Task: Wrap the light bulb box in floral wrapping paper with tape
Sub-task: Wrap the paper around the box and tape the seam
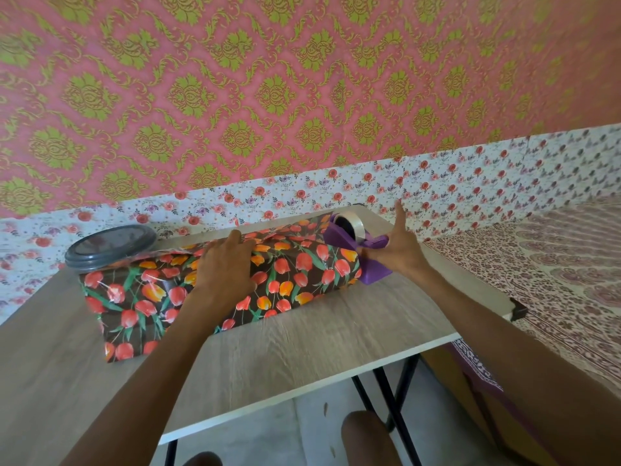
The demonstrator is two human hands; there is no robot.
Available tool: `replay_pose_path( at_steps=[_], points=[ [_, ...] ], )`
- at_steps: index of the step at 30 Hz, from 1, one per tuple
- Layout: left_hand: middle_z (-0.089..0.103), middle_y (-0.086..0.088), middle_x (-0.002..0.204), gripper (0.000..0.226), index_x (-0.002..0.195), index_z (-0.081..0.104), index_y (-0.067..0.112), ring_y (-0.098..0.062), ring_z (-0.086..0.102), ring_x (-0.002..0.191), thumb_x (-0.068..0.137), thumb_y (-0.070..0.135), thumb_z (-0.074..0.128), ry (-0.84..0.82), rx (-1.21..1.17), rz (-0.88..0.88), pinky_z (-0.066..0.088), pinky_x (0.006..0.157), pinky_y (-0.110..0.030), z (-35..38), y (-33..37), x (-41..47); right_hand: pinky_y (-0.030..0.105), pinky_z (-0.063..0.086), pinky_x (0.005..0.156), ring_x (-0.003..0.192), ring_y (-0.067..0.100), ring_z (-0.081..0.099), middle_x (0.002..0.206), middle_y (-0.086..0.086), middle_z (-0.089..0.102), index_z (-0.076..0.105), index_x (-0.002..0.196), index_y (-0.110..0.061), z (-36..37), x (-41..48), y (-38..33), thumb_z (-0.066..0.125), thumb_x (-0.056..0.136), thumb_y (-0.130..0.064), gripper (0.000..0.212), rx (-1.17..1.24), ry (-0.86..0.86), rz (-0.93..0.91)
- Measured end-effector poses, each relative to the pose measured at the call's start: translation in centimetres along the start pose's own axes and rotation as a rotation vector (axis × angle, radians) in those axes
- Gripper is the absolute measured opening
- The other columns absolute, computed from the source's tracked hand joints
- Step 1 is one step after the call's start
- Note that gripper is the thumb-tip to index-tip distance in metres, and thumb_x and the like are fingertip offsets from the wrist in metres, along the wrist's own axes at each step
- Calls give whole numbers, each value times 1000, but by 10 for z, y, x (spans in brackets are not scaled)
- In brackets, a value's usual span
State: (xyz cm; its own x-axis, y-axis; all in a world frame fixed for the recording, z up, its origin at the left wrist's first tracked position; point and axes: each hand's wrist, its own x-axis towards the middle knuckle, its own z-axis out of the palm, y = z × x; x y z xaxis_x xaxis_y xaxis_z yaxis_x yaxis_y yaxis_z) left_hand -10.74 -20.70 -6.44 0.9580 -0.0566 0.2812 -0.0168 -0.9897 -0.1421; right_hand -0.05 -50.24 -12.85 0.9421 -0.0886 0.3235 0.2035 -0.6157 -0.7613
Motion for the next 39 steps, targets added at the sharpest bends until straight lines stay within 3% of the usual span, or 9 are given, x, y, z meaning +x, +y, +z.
replay_pose_path(
  at_steps=[4, 9, 18, 23, 27, 30, 34, 36, 39],
  points=[
    [50, -5, 124, 67, 138, 48, 19, -28, 59, 110, 79, 32, 77, 7, 6, 3, 52, 92, -40, 2, 0, 0, 33, 53, 52, 57, 18, 62, 64, -1, 62, -20, 153, -26, 8, -2, -7, 85, 66, -54, 139, -245, 64, -22],
    [50, -5, 125, 66, 138, 48, 20, -28, 59, 111, 80, 33, 77, 13, 4, 5, 51, 94, -40, 4, -2, 0, 35, 52, 57, 62, 21, 60, 71, -1, 60, -15, 154, -22, 10, -11, -18, 83, 62, -64, 141, -334, 148, 35],
    [50, -5, 125, 69, 139, 47, 21, -28, 57, 115, 78, 30, 79, 31, -45, 6, 46, 103, -43, 12, -7, 3, 36, 50, 66, 92, 32, 67, 100, 11, 68, 3, 155, -15, 20, -21, -26, 83, 68, -57, 126, -351, 212, 67],
    [51, -5, 126, 67, 140, 47, 23, -27, 58, 113, 80, 28, 77, 51, -21, 5, 45, 104, -44, 17, -8, 4, 46, 50, 89, 126, 36, 46, 142, 15, 39, 36, 146, -12, 10, -16, -26, 77, 81, -40, 83, -340, 248, -51],
    [50, -4, 127, 68, 141, 44, 25, -27, 57, 114, 80, 31, 76, 60, -35, 10, 44, 104, -47, 21, -11, 5, 40, 54, 90, 104, 23, 61, 118, 8, 61, 70, 112, -9, -5, -7, -38, 64, 90, -6, 22, -172, 449, -341],
    [49, -4, 129, 68, 141, 43, 25, -28, 57, 116, 81, 30, 75, 57, -34, 4, 43, 105, -48, 22, -13, 6, 31, 57, 78, 82, 12, 67, 97, 1, 74, 75, 103, -12, -10, -4, -53, 65, 91, -5, 17, -52, 386, -463],
    [49, -3, 130, 68, 141, 43, 26, -28, 57, 116, 81, 32, 76, 55, -18, -4, 42, 106, -48, 26, -10, 6, 11, 52, 74, 77, 1, 68, 92, -5, 74, 76, 105, -11, -9, -8, -68, 67, 91, -3, 19, 51, 322, -502],
    [48, -3, 130, 69, 140, 43, 27, -28, 57, 115, 80, 33, 76, 60, -18, -7, 42, 105, -48, 26, -11, 6, 8, 51, 77, 79, -7, 64, 93, -5, 74, 75, 107, -9, -5, -12, -77, 67, 90, -2, 20, 102, 296, -488],
    [48, -2, 130, 70, 141, 41, 27, -27, 56, 116, 80, 33, 76, 63, -37, -8, 39, 106, -48, 26, -15, 6, 9, 52, 78, 82, -1, 67, 93, -1, 74, 74, 108, -9, 5, -24, -99, 67, 90, -4, 20, 205, 226, -473]
  ],
)
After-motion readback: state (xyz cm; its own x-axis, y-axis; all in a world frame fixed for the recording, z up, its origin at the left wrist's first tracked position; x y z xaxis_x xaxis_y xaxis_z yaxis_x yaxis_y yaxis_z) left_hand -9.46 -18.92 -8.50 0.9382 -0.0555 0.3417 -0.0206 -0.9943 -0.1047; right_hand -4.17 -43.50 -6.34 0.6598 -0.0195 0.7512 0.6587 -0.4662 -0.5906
